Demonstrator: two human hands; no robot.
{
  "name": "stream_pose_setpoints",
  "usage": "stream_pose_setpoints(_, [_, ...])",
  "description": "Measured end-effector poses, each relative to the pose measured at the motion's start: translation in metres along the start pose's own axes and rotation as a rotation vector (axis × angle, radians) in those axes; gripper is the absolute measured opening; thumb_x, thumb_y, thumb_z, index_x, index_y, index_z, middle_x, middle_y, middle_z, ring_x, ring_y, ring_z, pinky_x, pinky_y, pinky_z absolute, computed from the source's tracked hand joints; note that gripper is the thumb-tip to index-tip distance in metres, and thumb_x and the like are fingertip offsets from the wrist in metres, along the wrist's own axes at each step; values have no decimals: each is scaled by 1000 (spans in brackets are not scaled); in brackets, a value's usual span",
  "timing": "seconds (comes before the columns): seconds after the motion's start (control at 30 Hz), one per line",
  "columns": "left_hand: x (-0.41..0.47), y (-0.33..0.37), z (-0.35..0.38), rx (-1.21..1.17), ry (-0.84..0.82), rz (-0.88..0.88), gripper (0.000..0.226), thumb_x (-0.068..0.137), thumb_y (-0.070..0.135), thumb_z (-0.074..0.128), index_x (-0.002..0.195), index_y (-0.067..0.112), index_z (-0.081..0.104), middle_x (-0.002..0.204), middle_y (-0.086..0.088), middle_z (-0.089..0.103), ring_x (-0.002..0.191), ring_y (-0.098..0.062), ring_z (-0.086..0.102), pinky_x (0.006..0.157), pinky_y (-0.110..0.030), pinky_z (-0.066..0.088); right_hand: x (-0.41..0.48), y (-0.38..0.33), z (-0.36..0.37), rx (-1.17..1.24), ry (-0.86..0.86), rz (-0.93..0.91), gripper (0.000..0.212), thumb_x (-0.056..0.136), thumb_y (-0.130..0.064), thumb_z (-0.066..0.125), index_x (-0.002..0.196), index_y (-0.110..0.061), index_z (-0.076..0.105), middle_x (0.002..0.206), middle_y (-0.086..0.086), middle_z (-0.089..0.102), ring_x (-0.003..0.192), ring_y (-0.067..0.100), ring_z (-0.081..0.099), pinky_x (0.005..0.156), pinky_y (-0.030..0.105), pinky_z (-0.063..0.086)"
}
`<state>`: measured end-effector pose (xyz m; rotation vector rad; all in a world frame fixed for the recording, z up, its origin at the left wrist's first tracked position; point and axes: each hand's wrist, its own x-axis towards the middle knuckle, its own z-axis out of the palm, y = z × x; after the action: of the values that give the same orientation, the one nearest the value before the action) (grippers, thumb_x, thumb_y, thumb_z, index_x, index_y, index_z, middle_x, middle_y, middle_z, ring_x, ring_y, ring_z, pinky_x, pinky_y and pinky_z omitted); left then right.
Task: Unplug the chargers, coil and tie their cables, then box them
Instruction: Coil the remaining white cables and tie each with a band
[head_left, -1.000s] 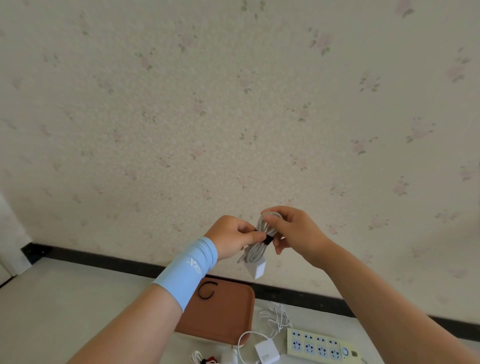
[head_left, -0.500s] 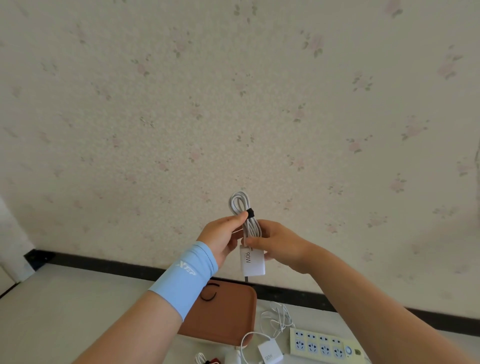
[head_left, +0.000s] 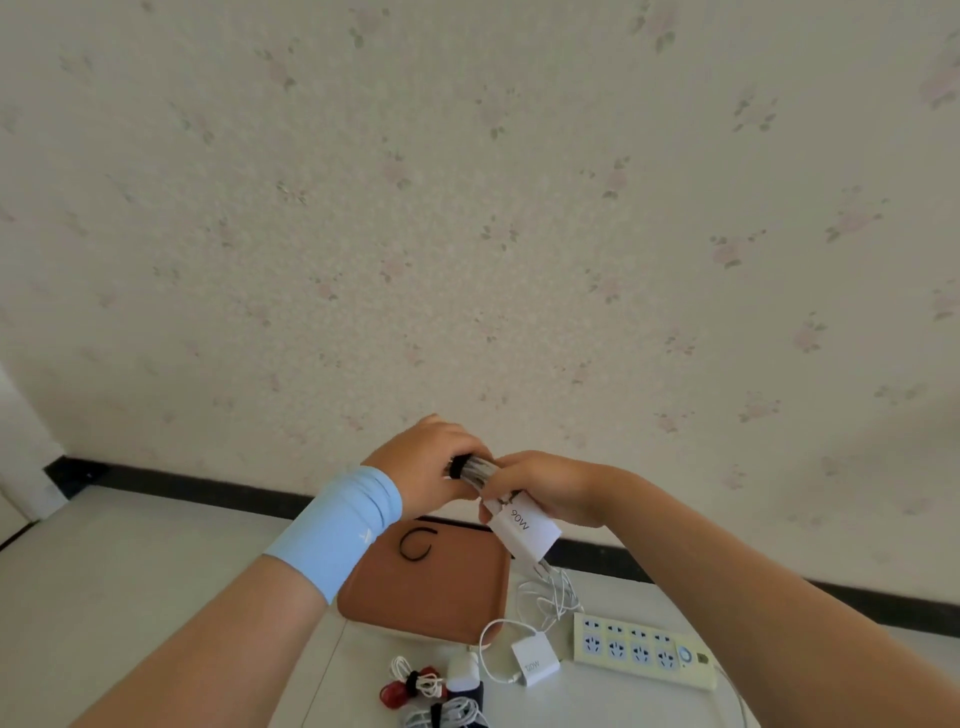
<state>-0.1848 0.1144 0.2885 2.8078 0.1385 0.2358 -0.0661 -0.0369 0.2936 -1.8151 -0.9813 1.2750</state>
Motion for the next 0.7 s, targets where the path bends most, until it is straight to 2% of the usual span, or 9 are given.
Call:
stream_pose_setpoints(0.03, [-2, -3, 2, 13, -6, -33, 27, 87, 36, 69, 114, 35, 65, 103, 15, 62, 102, -9, 47, 91, -27, 42, 3, 2, 1, -55, -23, -5, 35, 80, -25, 68, 109, -8, 57, 96, 9, 62, 85, 23, 58, 79, 35, 46])
stream_pose_setpoints(0.1, [-5, -14, 6, -19, -4, -92, 23, 87, 35, 69, 110, 31, 65, 97, 12, 61, 93, -9, 52, 81, -25, 42, 10, 9, 1, -188, -14, -21, 56, 74, -29, 80, 120, -15, 51, 106, 4, 59, 94, 22, 57, 84, 34, 47])
stream_pose_setpoints(0.2, [-11, -28, 15, -124, -22, -169, 21, 87, 30, 71, 107, 27, 65, 96, 9, 61, 88, -11, 57, 77, -23, 44, 25, 22, 6, -290, 109, 20, 91, 65, -26, 91, 138, -28, 37, 120, 0, 57, 105, 21, 61, 91, 38, 56])
stream_pose_setpoints(0.33, [-14, -46, 46, -72, -122, -253, 21, 92, 27, 62, 113, 24, 64, 106, 3, 60, 96, -15, 58, 87, -28, 46, 45, 47, 25, -406, 258, 46, 78, 67, -23, 91, 131, -24, 45, 117, 1, 56, 101, 20, 60, 84, 36, 57])
stream_pose_setpoints(0.43, [-22, -60, 87, 10, -318, -302, 25, 92, 31, 55, 117, 27, 61, 116, 0, 61, 104, -21, 59, 93, -36, 48, 60, 81, 38, -474, 268, 57, 75, 68, -22, 90, 133, -22, 52, 122, 0, 59, 102, 20, 62, 76, 29, 57])
stream_pose_setpoints(0.5, [-34, -66, 115, -17, -438, -333, 35, 89, 37, 57, 124, 32, 55, 119, 4, 62, 105, -20, 59, 96, -38, 49, 68, 110, 50, -514, 247, 74, 76, 68, -24, 90, 135, -21, 55, 128, -3, 60, 110, 18, 61, 81, 22, 49])
stream_pose_setpoints(0.57, [-43, -71, 141, -44, -530, -346, 38, 88, 39, 60, 125, 33, 51, 115, 3, 63, 99, -20, 60, 93, -38, 51, 75, 138, 63, -561, 236, 85, 69, 70, -28, 88, 133, -23, 60, 127, -6, 61, 112, 15, 59, 85, 20, 43])
stream_pose_setpoints(0.63, [-48, -77, 163, -13, -556, -337, 26, 90, 30, 59, 116, 29, 57, 111, 1, 64, 92, -20, 58, 86, -32, 50, 85, 166, 77, -585, 228, 94, 55, 75, -31, 83, 126, -27, 63, 121, -6, 61, 107, 16, 59, 82, 23, 47])
stream_pose_setpoints(0.7, [-51, -84, 184, 22, -559, -323, 23, 90, 26, 61, 113, 23, 63, 113, -2, 63, 93, -21, 57, 83, -30, 48, 94, 193, 90, -557, 220, 125, 55, 76, -30, 79, 128, -28, 62, 124, -1, 55, 109, 20, 57, 85, 26, 50])
